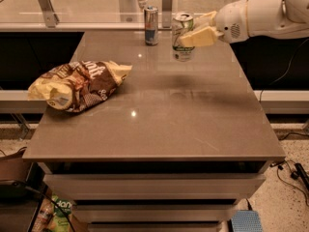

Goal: Move 7up can near redbull can

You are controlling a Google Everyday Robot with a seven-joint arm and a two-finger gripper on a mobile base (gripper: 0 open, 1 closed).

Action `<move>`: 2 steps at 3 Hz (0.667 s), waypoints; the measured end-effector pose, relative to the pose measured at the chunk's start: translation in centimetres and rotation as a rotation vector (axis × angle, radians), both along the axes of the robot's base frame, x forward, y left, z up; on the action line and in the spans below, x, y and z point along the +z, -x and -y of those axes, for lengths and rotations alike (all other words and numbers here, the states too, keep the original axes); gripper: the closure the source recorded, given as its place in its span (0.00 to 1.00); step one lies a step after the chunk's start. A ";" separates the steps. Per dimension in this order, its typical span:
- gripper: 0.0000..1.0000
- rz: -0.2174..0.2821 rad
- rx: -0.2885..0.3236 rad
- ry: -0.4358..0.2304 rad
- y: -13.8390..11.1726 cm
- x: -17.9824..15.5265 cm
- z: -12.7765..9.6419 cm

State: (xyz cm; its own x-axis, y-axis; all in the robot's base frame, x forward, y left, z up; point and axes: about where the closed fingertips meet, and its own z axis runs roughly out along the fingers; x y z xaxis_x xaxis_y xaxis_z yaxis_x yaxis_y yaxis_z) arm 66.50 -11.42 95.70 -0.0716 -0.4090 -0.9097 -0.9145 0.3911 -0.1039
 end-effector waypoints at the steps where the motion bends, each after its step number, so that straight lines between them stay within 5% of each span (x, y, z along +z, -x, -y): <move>1: 1.00 0.026 -0.030 -0.011 -3.2 -0.6 -0.2; 2: 1.00 0.049 -0.084 -0.010 -6.3 -1.3 0.4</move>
Offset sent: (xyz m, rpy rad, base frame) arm 0.1013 -0.0210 -0.0188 0.0057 -0.0828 -0.1659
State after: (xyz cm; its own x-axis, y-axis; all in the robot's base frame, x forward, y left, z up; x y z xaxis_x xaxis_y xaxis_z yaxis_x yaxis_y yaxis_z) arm 72.85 -11.81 94.35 -0.0609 -0.3945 -0.9169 -0.8721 0.4678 -0.1434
